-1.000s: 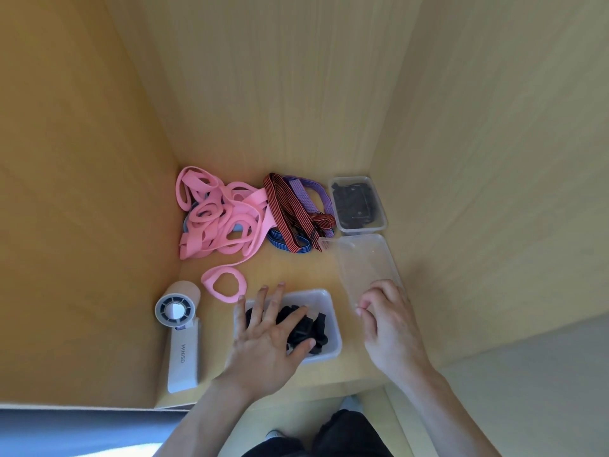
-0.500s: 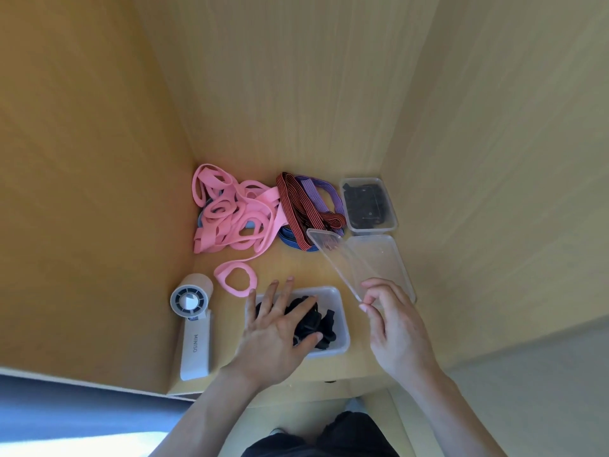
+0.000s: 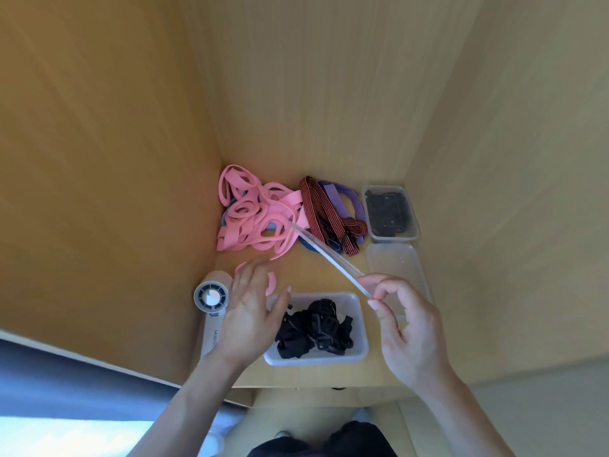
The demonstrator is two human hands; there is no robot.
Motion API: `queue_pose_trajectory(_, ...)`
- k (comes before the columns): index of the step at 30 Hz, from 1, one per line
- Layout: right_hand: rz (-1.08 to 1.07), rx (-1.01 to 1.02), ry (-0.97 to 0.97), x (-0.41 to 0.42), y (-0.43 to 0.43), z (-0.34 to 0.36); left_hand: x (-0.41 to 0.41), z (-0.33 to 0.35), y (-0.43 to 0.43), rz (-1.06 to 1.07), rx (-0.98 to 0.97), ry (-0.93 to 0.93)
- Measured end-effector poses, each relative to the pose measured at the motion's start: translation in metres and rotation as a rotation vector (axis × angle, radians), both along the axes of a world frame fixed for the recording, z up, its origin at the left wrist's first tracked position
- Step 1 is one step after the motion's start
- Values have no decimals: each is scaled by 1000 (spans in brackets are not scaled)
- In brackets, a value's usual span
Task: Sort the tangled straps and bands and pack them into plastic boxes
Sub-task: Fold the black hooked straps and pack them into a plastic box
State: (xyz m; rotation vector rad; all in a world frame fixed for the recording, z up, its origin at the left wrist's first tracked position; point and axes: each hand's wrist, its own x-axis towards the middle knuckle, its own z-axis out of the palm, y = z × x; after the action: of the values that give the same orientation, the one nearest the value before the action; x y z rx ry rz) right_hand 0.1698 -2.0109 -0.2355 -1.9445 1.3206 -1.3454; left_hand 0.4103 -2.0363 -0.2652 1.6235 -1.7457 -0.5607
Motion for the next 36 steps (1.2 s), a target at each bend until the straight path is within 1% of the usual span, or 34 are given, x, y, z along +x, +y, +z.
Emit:
queue_pose_trajectory(4, 103, 65, -12, 9, 6, 10, 9, 12, -9, 39, -3, 186)
queue_pose_trajectory(7, 138, 89, -30, 13, 7, 13, 13, 19, -12, 29, -49, 244)
queue_pose_trajectory(9, 131, 102, -82, 14, 4, 13, 16, 21, -11, 89, -67, 296)
queue_pose_trajectory(13, 23, 82, -279, 12, -7, 14, 22, 18, -6, 107, -19, 410)
queue_pose_trajectory(15, -24, 93, -354, 12, -13, 17, 21, 16, -2, 100, 31, 503)
queue_pose_trajectory(17, -34, 119, -374, 13, -17, 18, 21, 12, 0, 104, 102, 599)
queue_pose_trajectory(19, -55, 151, -379, 16, -20, 17, 22, 7, 3, 117, 143, 618)
queue_pose_trajectory(23, -165, 240, -430, 20, -28, 7, 23, 0, 7, 85, 236, 682)
queue_pose_trajectory(27, -254, 337, -422, 19, -32, -20, 25, -7, 8, 94, 285, 662)
queue_pose_trajectory(29, -277, 395, -412, 18, -31, -36, 24, -10, 8, 110, 281, 624)
queue_pose_trajectory(32, -308, 447, -327, 19, -30, -57, 24, -17, 11, 97, 240, 522)
queue_pose_trajectory(36, -366, 474, -215, 22, -31, -69, 20, -26, 18, 63, 208, 333)
